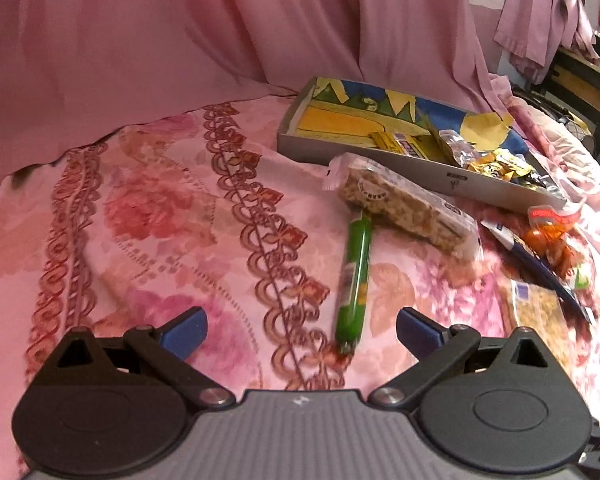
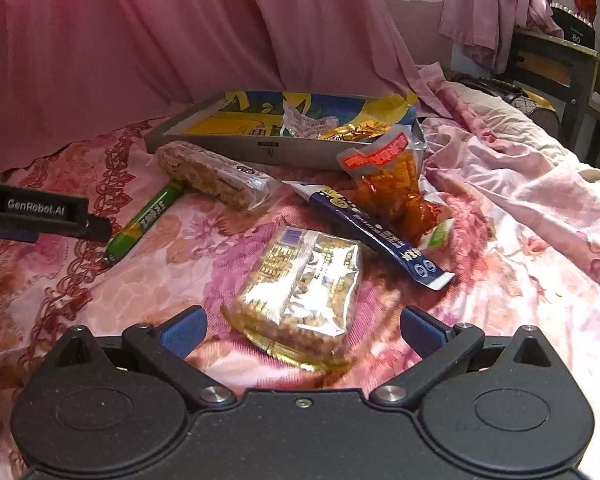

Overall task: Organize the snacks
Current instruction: 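Grasp the green stick snack with the left tool while the right tool grasps the clear cereal-bar pack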

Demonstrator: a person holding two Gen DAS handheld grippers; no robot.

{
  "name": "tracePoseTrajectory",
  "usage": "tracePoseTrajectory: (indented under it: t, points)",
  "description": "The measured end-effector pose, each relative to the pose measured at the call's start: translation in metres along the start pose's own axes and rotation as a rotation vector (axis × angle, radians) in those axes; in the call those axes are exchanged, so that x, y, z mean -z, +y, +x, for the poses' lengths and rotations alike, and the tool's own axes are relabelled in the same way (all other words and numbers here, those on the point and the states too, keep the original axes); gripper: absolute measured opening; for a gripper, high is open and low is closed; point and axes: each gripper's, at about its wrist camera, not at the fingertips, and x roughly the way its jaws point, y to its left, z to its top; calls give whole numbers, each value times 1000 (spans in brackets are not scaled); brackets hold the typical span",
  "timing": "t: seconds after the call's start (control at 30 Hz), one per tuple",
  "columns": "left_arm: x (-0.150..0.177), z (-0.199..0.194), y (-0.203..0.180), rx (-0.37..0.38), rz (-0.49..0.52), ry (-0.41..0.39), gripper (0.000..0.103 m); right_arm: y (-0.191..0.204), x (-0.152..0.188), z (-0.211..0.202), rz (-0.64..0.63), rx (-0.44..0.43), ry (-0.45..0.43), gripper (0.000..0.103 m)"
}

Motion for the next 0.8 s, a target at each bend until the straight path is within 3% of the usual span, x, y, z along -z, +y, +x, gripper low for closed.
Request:
tracePoseTrajectory:
  t: [0.27,0.5,0.8]
  points:
    - [-13,35,-15,-9,94,14,102,-6,-3,35,108,4,18,102]
    - [-10,44,-10,3,67,-9,102,-1,-2,53,119,16,49,102]
    - [-8,44,-17,-3,108,-21,100,4,-1,49,110,-5,-3,95]
